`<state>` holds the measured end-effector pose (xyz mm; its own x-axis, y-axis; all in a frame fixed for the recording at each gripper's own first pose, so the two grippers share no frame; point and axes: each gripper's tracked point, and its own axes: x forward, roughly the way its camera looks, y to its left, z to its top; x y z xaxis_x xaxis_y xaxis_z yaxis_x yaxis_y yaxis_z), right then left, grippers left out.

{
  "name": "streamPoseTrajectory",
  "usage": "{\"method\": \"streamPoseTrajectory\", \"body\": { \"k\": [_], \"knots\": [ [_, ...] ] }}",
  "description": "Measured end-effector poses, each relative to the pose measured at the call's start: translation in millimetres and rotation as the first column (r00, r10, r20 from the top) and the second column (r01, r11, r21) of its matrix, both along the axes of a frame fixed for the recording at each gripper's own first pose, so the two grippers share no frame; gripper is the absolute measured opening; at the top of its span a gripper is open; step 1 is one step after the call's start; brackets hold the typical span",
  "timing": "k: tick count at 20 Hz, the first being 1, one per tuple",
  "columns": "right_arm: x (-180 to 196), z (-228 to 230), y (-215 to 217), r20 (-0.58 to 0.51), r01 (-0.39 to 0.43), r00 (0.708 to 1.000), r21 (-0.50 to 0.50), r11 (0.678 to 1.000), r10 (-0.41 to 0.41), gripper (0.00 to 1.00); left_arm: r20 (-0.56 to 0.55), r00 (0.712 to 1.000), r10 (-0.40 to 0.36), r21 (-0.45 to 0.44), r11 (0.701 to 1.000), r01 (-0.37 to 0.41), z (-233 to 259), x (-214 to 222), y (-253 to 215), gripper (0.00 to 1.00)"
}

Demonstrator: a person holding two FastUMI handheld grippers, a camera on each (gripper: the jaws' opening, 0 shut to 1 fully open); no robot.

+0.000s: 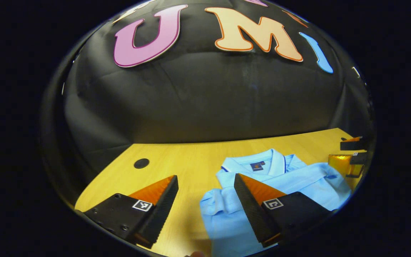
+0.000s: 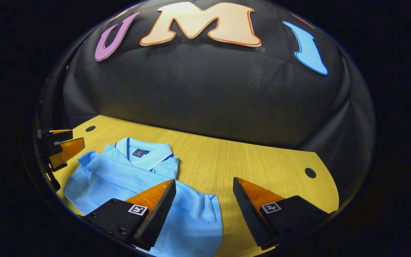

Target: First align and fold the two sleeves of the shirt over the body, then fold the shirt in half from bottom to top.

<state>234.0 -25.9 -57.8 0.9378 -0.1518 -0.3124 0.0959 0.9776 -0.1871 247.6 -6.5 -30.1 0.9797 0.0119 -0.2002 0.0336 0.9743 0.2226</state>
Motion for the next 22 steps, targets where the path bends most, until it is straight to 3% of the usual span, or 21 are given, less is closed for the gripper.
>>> {"method": "streamPoseTrajectory", "body": {
  "k": [11, 18, 22],
  "knots": [
    [-77, 23, 1, 0.090, 0.014, 0.996, 0.017, 1.000, -0.015, 1.00, 0.084, 0.996, -0.036, -0.026, 0.999, 0.039, 28, -78, -5, 0.96],
    [-131, 33, 3, 0.177, -0.006, 0.984, -0.050, 0.999, 0.015, 0.99, 0.090, 0.993, -0.074, -0.089, 0.993, 0.082, 26, -126, -15, 0.96],
    [-158, 39, 8, 0.232, -0.019, 0.972, -0.005, 1.000, 0.020, 0.99, 0.158, 0.986, -0.061, -0.093, 0.993, 0.076, 29, -153, -19, 0.96]
  ]
}}
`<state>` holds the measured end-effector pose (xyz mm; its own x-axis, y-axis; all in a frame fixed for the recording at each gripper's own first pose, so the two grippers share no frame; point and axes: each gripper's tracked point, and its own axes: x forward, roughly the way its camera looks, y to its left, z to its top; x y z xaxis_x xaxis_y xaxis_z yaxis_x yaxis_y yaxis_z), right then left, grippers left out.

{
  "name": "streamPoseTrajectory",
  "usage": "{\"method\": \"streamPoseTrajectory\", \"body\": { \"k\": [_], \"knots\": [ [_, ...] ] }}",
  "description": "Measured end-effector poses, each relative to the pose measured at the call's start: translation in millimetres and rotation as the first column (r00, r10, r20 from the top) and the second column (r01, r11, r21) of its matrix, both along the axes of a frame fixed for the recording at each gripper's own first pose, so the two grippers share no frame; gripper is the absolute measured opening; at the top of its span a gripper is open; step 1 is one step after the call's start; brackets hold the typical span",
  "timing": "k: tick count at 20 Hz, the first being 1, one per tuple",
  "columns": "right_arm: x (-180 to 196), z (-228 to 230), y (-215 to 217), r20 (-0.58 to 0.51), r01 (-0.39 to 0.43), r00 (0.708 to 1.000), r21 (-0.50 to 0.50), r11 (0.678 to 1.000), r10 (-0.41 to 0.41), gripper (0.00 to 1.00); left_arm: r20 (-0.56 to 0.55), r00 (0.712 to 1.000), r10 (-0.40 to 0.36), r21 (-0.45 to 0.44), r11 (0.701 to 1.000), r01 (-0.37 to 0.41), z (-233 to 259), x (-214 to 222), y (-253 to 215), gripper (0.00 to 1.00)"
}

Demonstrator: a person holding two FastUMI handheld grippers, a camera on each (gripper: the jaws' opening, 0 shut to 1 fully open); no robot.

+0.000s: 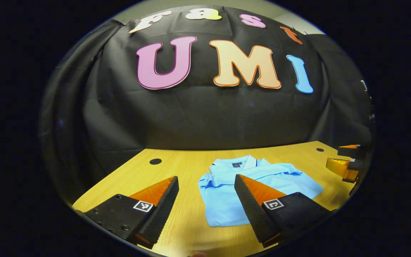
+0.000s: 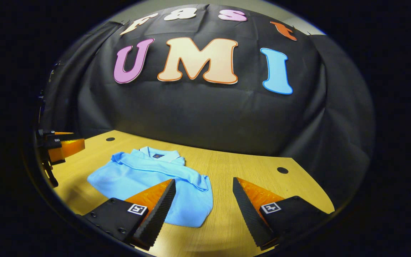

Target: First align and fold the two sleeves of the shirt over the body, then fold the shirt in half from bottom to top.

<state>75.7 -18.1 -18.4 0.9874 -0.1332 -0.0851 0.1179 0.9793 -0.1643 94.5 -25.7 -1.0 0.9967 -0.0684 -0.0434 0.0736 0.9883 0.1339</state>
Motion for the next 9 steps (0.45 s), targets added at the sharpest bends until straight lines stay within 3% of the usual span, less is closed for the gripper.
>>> {"method": "streamPoseTrajectory", "body": {
  "k": [9],
  "knots": [
    [-29, 5, -15, 0.036, 0.004, 0.999, 0.024, 1.000, -0.005, 0.99, 0.033, 0.999, -0.026, -0.044, 0.999, 0.028, 3, -28, -14, 0.96]
  ]
}}
